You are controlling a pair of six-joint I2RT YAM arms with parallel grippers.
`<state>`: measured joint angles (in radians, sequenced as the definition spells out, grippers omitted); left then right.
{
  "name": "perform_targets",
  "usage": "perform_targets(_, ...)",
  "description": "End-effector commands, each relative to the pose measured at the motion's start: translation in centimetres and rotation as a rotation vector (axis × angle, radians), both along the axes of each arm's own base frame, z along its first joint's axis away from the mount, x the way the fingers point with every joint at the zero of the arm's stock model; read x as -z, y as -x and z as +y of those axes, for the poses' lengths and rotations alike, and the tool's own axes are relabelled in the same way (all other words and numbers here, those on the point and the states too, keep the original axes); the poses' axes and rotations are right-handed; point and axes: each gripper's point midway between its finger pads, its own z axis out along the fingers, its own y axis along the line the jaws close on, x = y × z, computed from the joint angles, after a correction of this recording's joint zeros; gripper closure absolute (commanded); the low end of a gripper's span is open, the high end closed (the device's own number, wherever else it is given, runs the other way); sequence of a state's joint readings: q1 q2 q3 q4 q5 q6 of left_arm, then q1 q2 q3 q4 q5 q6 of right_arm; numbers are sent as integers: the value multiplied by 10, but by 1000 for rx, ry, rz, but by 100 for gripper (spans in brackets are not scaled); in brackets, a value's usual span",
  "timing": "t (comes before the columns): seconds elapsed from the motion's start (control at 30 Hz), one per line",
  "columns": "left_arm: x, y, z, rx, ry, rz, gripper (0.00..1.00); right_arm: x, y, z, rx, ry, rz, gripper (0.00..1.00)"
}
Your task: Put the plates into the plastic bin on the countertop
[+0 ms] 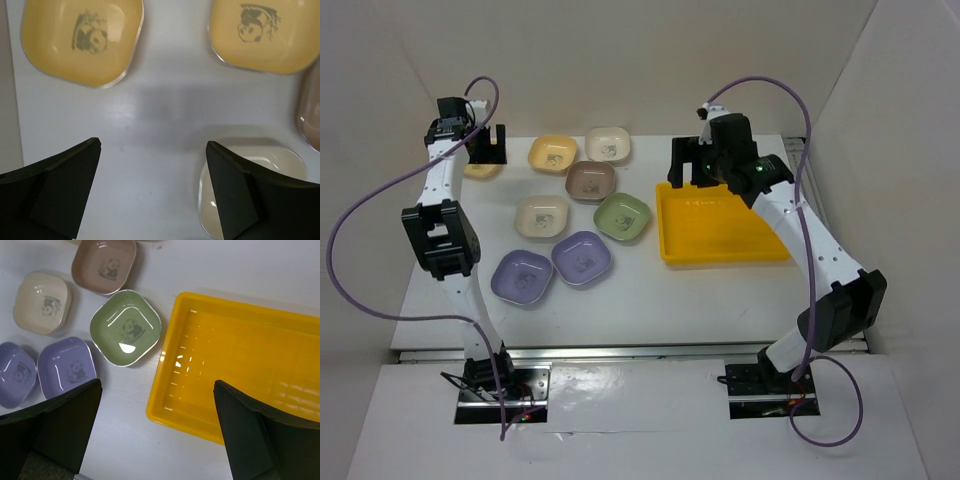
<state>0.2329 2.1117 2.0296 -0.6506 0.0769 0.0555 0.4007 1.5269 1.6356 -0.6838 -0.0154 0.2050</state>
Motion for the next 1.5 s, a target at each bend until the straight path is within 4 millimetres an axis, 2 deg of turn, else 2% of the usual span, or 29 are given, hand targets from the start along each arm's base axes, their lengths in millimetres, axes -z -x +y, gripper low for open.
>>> perform_targets(0.0,-19,-43,25,94,-86,-131,0,-7,3,18,-50,-31,-67,0)
perform_targets(0.07,0,-62,32,102,-106,-123,0,12,7,21,-56,-23,-30,0)
perform_targets(0.13,7,-75,43,87,-151,-139,0,17,10,25,-60,-25,-15,0)
perform_targets(0.17,10,-80,51,76,-155,-149,0,22,9,25,-60,-20,-4,0)
perform_targets(0.23,27,-88,54,83,-164,-150,0,41,11,30,-70,5,50,0)
perform_targets(0.27,30,-93,55,82,-168,-163,0,39,7,31,-71,3,47,0)
perform_targets(0.33,51,-96,53,116,-157,-139,0,41,3,39,-81,8,56,0)
perform_targets(0.37,55,-98,51,126,-147,-140,0,41,2,42,-76,7,57,0)
perform_targets(0.4,64,-99,48,136,-135,-130,0,34,-3,45,-77,-1,42,0)
perform_targets(0.47,87,-100,49,137,-125,-102,0,41,-11,49,-76,9,61,0)
perform_targets(0.5,93,-101,51,131,-130,-97,0,34,-16,50,-69,8,48,0)
perform_targets(0.57,115,-100,57,107,-144,-65,0,38,-21,57,-78,15,61,0)
perform_targets(0.6,118,-102,59,100,-152,-68,0,30,-25,60,-78,5,42,0)
perform_targets(0.63,116,-103,65,84,-151,-81,0,34,-29,62,-78,11,54,0)
perform_targets(0.7,134,-102,68,76,-152,-59,1,24,-35,65,-78,3,37,0)
perform_targets(0.77,141,-102,67,77,-149,-49,15,29,-38,70,-84,26,49,0)
perform_targets(0.83,145,-100,65,84,-140,-42,25,23,-43,70,-77,27,40,0)
perform_targets(0.87,145,-100,65,84,-140,-42,35,25,-46,71,-82,35,39,0)
perform_targets(1.07,166,-87,63,73,-122,9,59,23,-58,78,-87,36,24,0)
perform_targets(1.1,164,-83,70,55,-130,14,64,23,-58,78,-87,36,24,0)
perform_targets(1.17,177,-75,70,40,-123,46,66,19,-60,81,-96,26,17,0)
perform_targets(1.2,174,-74,72,31,-132,48,72,25,-61,84,-105,26,30,0)
perform_targets(1.23,180,-70,70,32,-127,64,79,22,-62,84,-105,22,22,0)
perform_targets(1.27,173,-70,76,12,-150,61,100,22,-59,88,-114,22,22,0)
perform_targets(1.3,179,-64,74,14,-143,85,100,19,-61,90,-114,16,10,0)
perform_targets(1.33,165,-65,74,12,-148,69,100,19,-61,90,-114,16,9,0)
perform_targets(1.4,161,-55,67,39,-132,84,100,21,-61,98,-132,9,7,0)
perform_targets(1.43,153,-52,64,57,-127,84,100,18,-65,100,-132,2,-8,0)
perform_targets(1.47,133,-45,56,87,-111,65,100,20,-65,107,-143,3,-5,0)
